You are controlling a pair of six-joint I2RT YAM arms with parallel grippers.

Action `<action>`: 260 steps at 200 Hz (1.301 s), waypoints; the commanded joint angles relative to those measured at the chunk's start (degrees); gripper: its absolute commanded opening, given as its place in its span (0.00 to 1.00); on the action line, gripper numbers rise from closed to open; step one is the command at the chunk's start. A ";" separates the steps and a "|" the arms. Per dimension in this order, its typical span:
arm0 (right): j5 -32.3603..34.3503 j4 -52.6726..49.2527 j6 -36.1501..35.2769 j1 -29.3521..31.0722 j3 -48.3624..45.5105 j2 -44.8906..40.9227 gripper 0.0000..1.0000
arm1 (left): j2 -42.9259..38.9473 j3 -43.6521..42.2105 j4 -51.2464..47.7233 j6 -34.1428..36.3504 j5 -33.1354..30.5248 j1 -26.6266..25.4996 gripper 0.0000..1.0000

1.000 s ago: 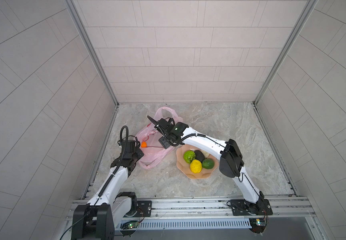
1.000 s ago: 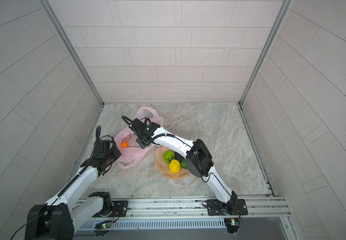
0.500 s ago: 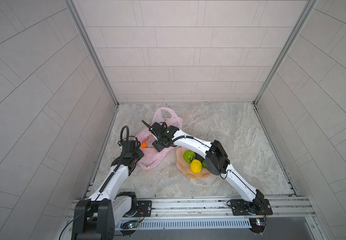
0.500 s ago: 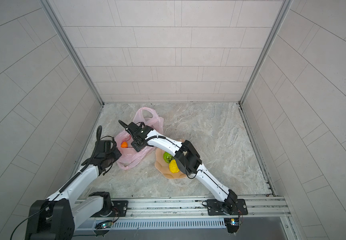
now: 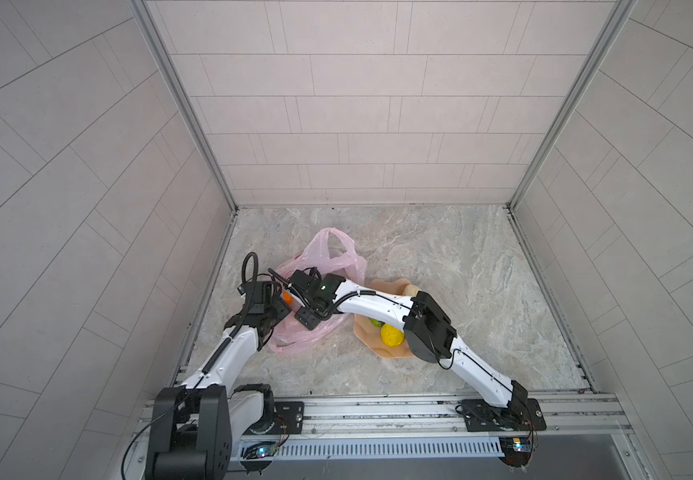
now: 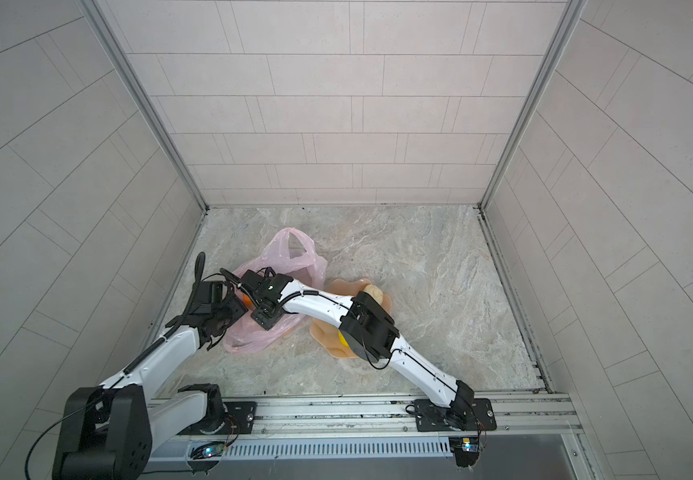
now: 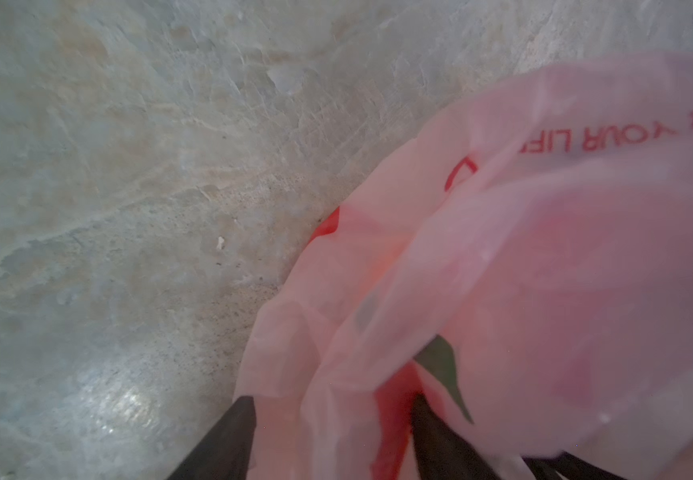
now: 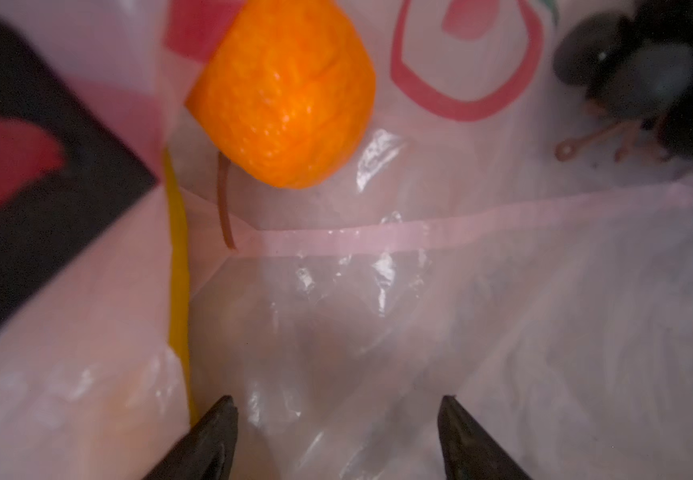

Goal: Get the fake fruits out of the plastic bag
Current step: 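Reach the right gripper into the bag and grasp the orange tangerine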

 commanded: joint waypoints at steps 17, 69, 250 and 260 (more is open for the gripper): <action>-0.37 0.78 -0.28 0.50 -0.47 -3.41 0.77 | 2.48 -0.16 1.00 0.43 2.61 0.74 0.71; -0.04 4.30 3.86 -0.53 -1.09 -4.56 0.76 | 0.09 -1.13 2.31 0.43 3.83 0.83 0.43; -6.69 13.00 11.01 -3.44 15.61 8.94 0.75 | -1.58 -2.99 4.54 -1.99 7.64 4.02 0.00; -6.28 13.26 11.05 -3.50 15.60 9.44 0.74 | -1.53 -3.06 4.68 -1.99 7.77 4.06 0.00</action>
